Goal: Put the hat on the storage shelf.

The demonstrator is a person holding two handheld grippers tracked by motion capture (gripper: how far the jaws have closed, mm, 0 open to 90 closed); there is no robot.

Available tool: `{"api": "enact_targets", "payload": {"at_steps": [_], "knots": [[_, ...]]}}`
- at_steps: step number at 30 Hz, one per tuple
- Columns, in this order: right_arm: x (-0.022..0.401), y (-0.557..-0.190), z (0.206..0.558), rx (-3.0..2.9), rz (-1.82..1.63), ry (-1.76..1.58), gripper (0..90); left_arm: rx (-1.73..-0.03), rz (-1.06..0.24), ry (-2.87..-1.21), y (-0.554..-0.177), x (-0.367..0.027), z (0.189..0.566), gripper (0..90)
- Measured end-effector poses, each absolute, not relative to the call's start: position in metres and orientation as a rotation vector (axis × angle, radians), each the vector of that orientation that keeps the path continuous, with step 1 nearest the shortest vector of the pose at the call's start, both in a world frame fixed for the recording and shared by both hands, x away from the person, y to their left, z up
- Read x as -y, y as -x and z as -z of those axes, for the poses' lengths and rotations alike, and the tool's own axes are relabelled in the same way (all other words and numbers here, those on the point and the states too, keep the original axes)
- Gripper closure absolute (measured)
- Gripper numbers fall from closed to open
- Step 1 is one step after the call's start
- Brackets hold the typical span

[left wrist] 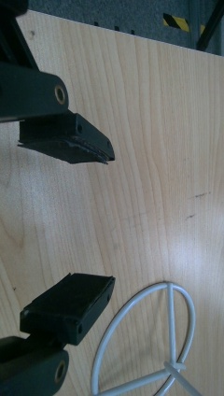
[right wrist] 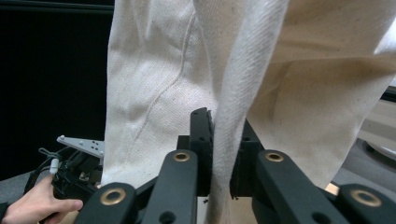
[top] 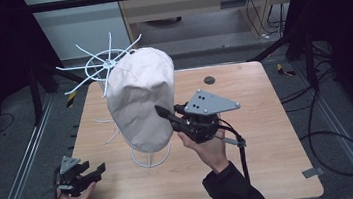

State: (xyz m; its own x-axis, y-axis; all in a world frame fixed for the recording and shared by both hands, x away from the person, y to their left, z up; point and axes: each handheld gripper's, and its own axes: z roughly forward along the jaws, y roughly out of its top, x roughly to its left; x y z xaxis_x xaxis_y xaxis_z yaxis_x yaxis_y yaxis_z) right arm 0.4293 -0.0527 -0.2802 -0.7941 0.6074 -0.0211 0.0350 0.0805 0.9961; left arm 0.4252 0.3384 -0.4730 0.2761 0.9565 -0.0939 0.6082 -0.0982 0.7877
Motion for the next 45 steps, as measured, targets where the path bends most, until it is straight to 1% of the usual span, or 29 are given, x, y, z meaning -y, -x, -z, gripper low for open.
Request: {"api": "enact_targets", "payload": {"at_steps": [8,13,14,22,23,24,31,36,45], "knots": [[0.050,-0.431,0.285,-1.932,-1.735,-0.658,68.4,-1.421,-0.590,-1.798,-0.425,-0.339,0.473,32.9],[0.052,-0.432,0.288,-1.922,-1.723,-0.672,59.7,-1.421,-0.590,-1.798,-0.425,-0.339,0.473,32.9],[0.052,-0.432,0.288,-1.922,-1.723,-0.672,59.7,-1.421,-0.590,-1.798,-0.425,-0.339,0.473,32.9],[0.060,-0.433,0.291,-1.889,-1.726,-0.705,44.7,-1.420,-0.589,-1.801,-0.425,-0.339,0.473,32.9],[0.060,-0.433,0.291,-1.889,-1.726,-0.705,44.7,-1.420,-0.589,-1.801,-0.425,-0.339,0.473,32.9],[0.063,-0.433,0.292,-1.879,-1.726,-0.713,41.8,-1.419,-0.588,-1.801,-0.425,-0.339,0.473,32.8],[0.077,-0.430,0.296,-1.861,-1.754,-0.752,32.4,-1.420,-0.590,-1.801,-0.425,-0.339,0.473,32.8],[0.089,-0.426,0.304,-1.852,-1.758,-0.768,28.3,-1.421,-0.590,-1.800,-0.425,-0.339,0.473,32.8],[0.120,-0.419,0.318,-1.823,-1.749,-0.808,24.6,-1.424,-0.590,-1.802,-0.425,-0.338,0.473,32.7]]}}
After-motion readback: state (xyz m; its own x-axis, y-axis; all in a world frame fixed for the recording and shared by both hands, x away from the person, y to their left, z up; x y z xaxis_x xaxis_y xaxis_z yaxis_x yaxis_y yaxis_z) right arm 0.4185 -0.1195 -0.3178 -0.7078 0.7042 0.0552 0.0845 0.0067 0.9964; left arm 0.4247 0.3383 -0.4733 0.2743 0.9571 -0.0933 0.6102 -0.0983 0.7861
